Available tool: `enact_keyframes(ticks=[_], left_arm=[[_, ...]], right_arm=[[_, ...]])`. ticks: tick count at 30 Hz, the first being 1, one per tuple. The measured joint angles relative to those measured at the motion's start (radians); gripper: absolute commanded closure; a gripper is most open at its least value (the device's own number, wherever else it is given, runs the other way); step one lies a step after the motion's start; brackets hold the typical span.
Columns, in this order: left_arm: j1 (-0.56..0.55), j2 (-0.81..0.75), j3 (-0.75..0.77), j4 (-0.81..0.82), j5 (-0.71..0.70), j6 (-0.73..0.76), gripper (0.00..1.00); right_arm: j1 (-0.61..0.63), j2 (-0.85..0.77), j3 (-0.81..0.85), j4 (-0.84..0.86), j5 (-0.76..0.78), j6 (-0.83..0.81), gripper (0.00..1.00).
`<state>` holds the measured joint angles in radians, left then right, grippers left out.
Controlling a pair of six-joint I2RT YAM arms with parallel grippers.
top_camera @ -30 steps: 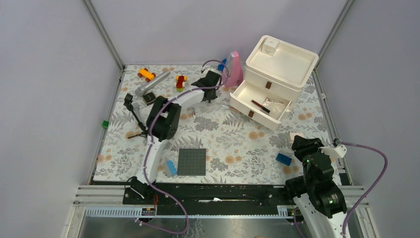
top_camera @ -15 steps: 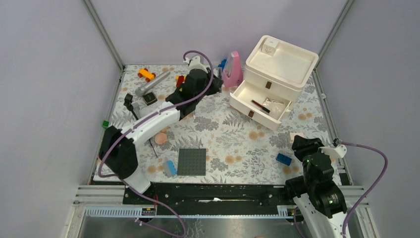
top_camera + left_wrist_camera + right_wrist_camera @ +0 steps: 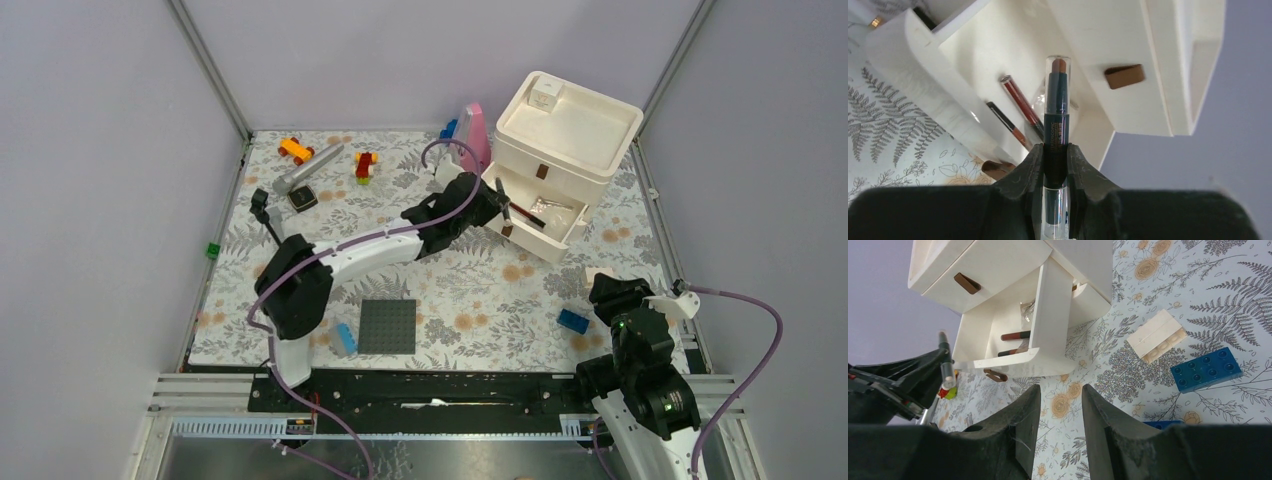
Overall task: Organize the makeup
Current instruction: Place the makeup in the drawer.
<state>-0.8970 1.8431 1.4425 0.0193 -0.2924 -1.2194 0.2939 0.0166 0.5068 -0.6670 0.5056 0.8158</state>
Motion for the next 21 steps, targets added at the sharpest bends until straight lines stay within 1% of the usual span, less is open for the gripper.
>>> enact_keyframes(ticks=[4,7,8,12,16,19,21], left_arm=[[-0.002,0.066,0.039,-0.033,-0.018,-0.093,1.0],[0.0,0.12,0.1,-0.033,-0.019,-0.14,1.0],[0.0,0.14,0.127,-0.033,-0.017,-0.15,0.98],[0.0,0.203,0.209,-0.024,0.001,-0.171,0.77],[0.0,0.225,0.22,-0.011,0.032,-0.169,0.58],[0.0,0.229,0.22,-0.002,0.05,-0.164,0.51],[0.0,0.229,0.22,0.006,0.055,-0.16,0.5]], right_arm=[[0.0,0.0,0.001,-0.001,0.002,0.0,0.57],[0.0,0.0,0.002,-0.002,0.002,0.0,0.56],[0.0,0.0,0.002,-0.002,0.003,0.0,0.56],[0.0,0.0,0.005,-0.002,0.006,0.0,0.55],[0.0,0.0,0.006,-0.002,0.006,0.001,0.55],[0.0,0.0,0.006,-0.003,0.007,0.001,0.54],[0.0,0.0,0.006,-0.002,0.007,0.001,0.54]])
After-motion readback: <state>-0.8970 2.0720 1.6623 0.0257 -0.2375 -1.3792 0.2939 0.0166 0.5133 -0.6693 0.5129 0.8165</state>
